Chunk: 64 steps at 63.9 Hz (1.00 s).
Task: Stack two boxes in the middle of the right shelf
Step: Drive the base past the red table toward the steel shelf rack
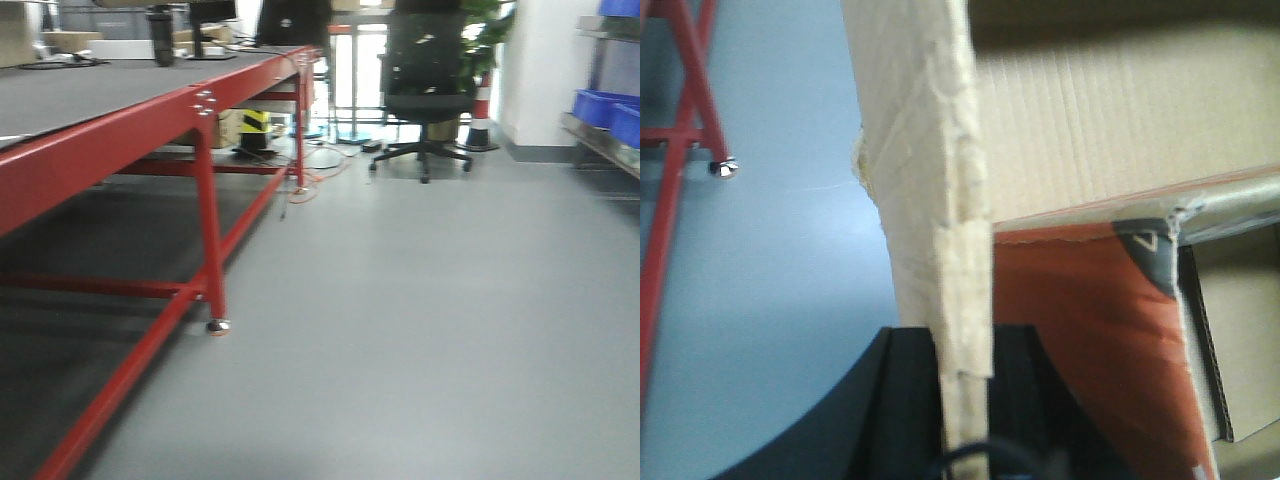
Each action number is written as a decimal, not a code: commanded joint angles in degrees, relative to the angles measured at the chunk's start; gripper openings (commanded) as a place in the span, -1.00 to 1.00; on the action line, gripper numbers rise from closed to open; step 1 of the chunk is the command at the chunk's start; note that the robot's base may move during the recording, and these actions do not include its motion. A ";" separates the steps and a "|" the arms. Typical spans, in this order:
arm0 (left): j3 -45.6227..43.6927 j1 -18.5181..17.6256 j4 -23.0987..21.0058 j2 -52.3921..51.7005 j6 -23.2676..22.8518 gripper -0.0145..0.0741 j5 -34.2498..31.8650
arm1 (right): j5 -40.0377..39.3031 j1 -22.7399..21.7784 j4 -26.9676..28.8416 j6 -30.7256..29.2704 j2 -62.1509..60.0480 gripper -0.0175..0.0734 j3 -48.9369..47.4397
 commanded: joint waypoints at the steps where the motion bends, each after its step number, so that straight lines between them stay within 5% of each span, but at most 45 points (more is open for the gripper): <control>1: -0.71 0.24 1.44 -0.74 -0.03 -0.92 -1.54 | -2.95 -0.57 -2.34 -0.50 -0.70 -0.97 -0.72; 64: -0.71 0.24 1.56 -0.74 -0.03 -0.92 -1.54 | -3.06 -0.57 -2.30 -0.50 -0.70 -0.97 -0.72</control>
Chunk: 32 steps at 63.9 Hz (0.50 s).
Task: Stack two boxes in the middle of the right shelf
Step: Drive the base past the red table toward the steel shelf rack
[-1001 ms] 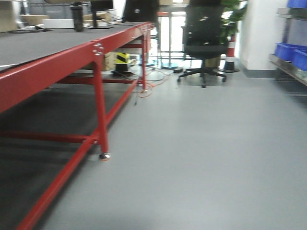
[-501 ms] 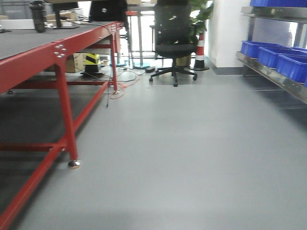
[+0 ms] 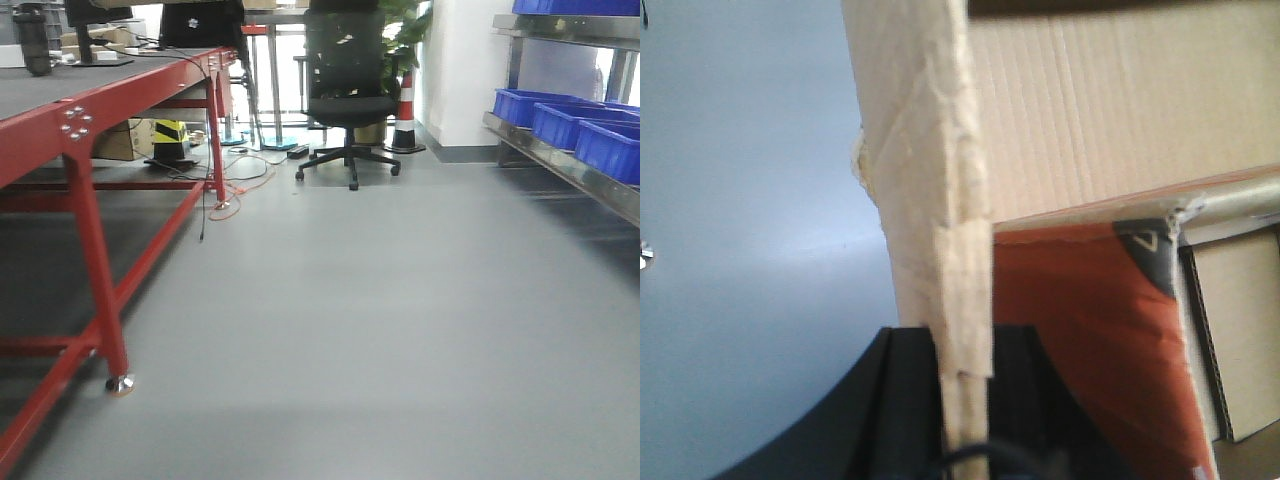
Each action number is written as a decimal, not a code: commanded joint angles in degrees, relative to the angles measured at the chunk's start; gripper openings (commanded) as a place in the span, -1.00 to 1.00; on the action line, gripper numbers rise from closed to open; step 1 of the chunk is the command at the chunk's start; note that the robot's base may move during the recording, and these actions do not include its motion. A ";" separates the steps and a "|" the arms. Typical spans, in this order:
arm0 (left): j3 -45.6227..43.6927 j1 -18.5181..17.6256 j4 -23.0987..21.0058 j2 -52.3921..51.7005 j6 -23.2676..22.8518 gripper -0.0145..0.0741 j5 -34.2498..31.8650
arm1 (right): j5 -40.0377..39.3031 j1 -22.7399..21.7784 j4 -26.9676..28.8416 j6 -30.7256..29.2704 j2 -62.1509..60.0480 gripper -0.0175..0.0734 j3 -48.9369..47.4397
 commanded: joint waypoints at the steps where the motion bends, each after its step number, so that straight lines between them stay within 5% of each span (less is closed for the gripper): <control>1: -0.71 0.24 1.56 -0.74 -0.03 -0.92 -1.62 | -3.20 -0.57 -2.30 -0.50 -0.70 -0.97 -0.72; 32: -0.71 0.24 1.58 -0.64 -0.03 -0.92 -1.62 | -3.20 -0.57 -2.30 -0.50 -0.70 -0.97 -0.72</control>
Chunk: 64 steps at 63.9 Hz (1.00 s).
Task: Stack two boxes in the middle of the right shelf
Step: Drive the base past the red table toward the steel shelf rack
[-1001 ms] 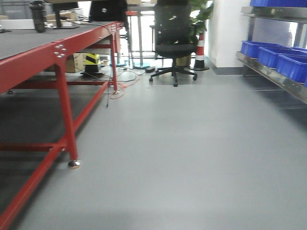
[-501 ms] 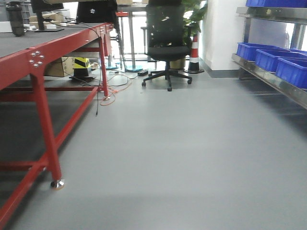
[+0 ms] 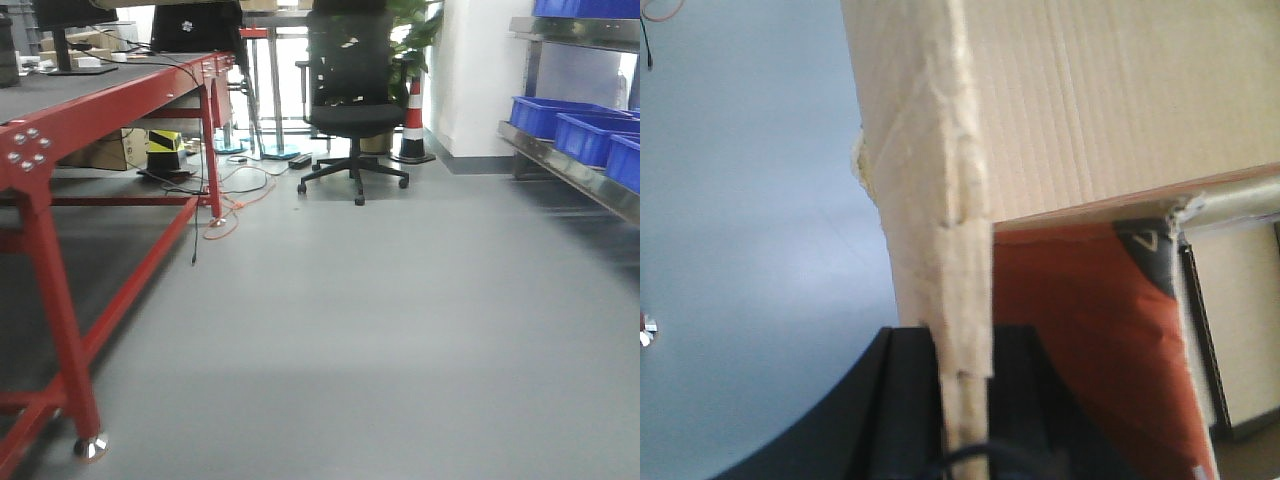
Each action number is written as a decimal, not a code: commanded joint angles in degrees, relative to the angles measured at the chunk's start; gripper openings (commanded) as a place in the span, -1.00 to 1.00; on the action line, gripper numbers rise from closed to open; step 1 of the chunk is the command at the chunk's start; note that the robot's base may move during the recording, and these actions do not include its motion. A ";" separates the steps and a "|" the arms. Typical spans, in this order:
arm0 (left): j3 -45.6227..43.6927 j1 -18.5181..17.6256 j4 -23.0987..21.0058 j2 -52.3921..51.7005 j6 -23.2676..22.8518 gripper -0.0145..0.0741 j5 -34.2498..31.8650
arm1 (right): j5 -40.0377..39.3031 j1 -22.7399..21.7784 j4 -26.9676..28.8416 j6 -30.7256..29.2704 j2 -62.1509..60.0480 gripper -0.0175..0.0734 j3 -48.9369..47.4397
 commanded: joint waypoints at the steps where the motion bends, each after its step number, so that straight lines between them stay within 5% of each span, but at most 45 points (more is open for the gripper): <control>1: -0.71 0.24 1.58 -0.74 -0.03 -0.92 -1.62 | -3.20 -0.57 -2.30 -0.50 -0.70 -0.97 -0.72; 64: -0.71 0.24 1.68 -0.75 -0.03 -0.92 -1.62 | -3.20 -0.57 -2.30 -0.50 -0.70 -0.97 -0.72</control>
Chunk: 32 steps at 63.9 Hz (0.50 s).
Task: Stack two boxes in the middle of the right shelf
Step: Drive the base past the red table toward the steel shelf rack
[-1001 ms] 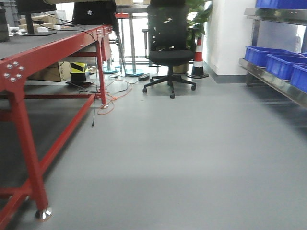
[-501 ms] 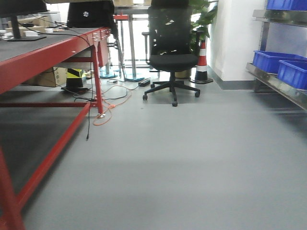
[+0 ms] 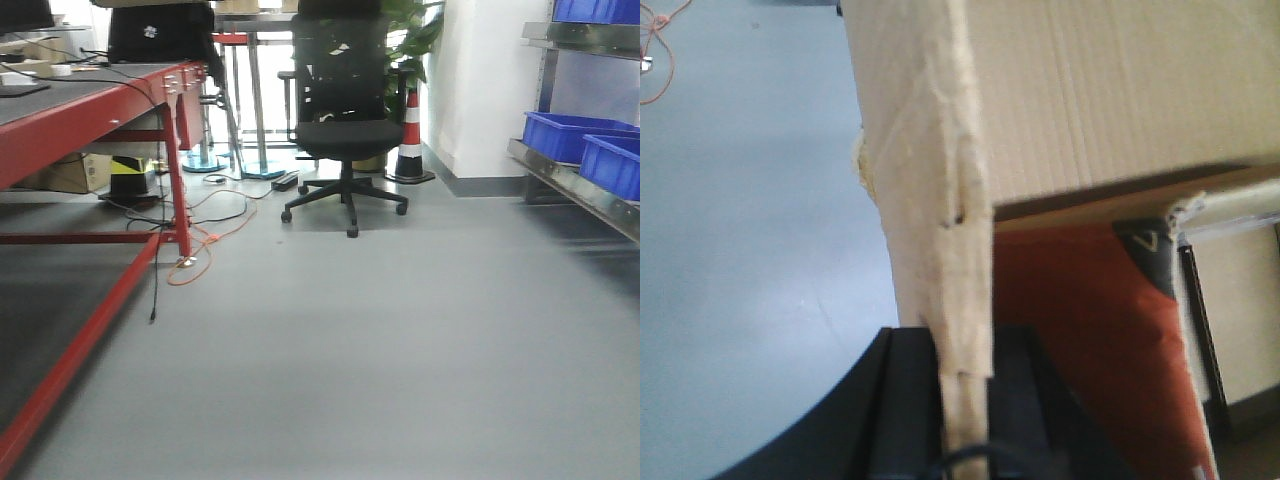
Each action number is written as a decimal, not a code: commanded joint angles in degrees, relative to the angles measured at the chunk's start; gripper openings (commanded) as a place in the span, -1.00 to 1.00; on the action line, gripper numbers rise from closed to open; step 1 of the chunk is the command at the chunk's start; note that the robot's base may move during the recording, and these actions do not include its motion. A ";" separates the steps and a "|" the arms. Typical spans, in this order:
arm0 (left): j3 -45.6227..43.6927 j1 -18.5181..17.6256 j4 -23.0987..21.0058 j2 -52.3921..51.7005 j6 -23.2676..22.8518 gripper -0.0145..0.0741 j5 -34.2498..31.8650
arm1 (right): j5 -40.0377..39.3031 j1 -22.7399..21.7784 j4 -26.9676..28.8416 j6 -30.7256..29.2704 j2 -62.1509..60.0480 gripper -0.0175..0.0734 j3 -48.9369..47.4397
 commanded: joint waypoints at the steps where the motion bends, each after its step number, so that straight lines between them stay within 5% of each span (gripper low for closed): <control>1: -0.71 0.24 1.68 -0.75 -0.03 -0.92 -1.62 | -3.20 -0.57 -2.30 -0.50 -0.70 -0.97 -0.72; 32: -0.71 0.24 1.68 -0.75 -0.03 -0.92 -1.62 | -3.20 -0.57 -2.30 -0.50 -0.70 -0.97 -0.72</control>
